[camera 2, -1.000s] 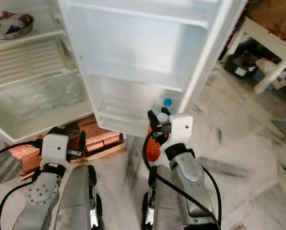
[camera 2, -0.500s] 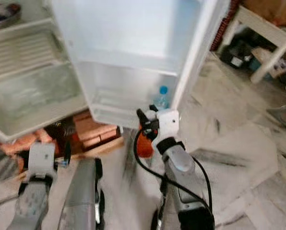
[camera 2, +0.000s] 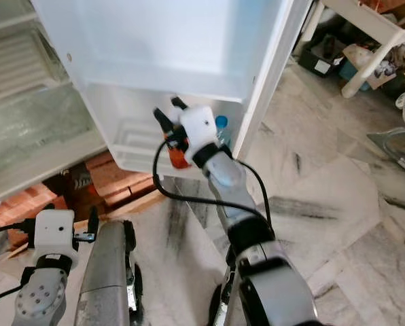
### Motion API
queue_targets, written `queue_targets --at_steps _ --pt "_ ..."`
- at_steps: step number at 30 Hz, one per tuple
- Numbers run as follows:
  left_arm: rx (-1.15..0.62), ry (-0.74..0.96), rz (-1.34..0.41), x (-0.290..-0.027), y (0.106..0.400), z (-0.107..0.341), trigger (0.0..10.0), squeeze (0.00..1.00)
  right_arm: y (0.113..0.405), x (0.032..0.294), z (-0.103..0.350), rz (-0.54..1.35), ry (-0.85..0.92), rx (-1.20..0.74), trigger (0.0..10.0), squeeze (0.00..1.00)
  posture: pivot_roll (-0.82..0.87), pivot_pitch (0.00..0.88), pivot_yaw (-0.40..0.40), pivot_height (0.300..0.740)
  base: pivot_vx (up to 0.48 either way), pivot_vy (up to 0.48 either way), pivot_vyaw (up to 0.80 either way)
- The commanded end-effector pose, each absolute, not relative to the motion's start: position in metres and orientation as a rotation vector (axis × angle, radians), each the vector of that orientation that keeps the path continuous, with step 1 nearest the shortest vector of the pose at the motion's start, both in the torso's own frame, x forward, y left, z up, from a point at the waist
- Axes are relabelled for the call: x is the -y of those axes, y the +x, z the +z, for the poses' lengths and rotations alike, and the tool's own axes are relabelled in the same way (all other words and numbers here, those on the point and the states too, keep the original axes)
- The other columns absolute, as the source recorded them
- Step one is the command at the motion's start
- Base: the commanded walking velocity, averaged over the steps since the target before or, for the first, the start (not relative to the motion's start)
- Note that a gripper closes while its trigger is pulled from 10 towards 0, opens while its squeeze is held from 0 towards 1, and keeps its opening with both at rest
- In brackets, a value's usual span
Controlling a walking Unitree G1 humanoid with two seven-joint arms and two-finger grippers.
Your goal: Restocking fridge
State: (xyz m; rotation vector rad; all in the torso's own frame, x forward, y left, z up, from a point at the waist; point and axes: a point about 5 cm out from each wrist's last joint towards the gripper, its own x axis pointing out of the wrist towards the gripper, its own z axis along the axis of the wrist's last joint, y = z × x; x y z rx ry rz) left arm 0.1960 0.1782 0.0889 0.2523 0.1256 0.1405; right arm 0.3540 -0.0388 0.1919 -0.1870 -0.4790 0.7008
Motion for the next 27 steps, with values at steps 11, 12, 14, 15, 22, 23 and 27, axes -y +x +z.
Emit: queue_targets --at_steps 11,12,14,15,22,23,27 --pt "-0.140 0.248 0.164 -0.179 0.188 0.094 10.0 0.00 0.352 0.026 0.160 0.744 -0.583 0.473 10.0 0.00 0.25 0.332 -0.103 0.553 0.000 0.000 0.00" --pt "-0.140 0.248 0.164 -0.179 0.188 0.094 10.0 0.00 0.352 0.026 0.160 0.744 -0.583 0.473 10.0 0.00 0.25 0.332 -0.103 0.553 0.000 0.000 0.00" --pt "-0.139 0.248 0.164 -0.179 0.188 0.094 10.0 0.00 0.352 0.029 0.148 0.710 -0.671 0.442 10.0 0.00 0.26 0.334 -0.103 0.553 0.000 0.000 0.00" --pt "-0.138 0.249 0.162 -0.179 0.188 0.094 10.0 0.00 0.352 0.029 0.147 0.705 -0.684 0.445 10.0 0.00 0.27 0.335 -0.102 0.553 0.000 0.000 0.00" --pt "-0.130 0.254 0.169 -0.180 0.188 0.097 10.0 0.00 0.353 0.018 0.186 0.638 -0.645 0.674 10.0 0.00 0.27 0.336 -0.101 0.553 0.000 0.000 0.00" --pt "-0.129 0.254 0.168 -0.180 0.187 0.097 10.0 0.00 0.353 0.017 0.188 0.635 -0.643 0.687 10.0 0.00 0.27 0.337 -0.099 0.553 0.000 0.000 0.00" --pt "-0.124 0.252 0.169 -0.178 0.186 0.099 10.0 0.00 0.350 0.011 0.209 0.623 -0.627 0.823 10.0 0.00 0.27 0.342 -0.103 0.553 0.000 0.000 0.00"
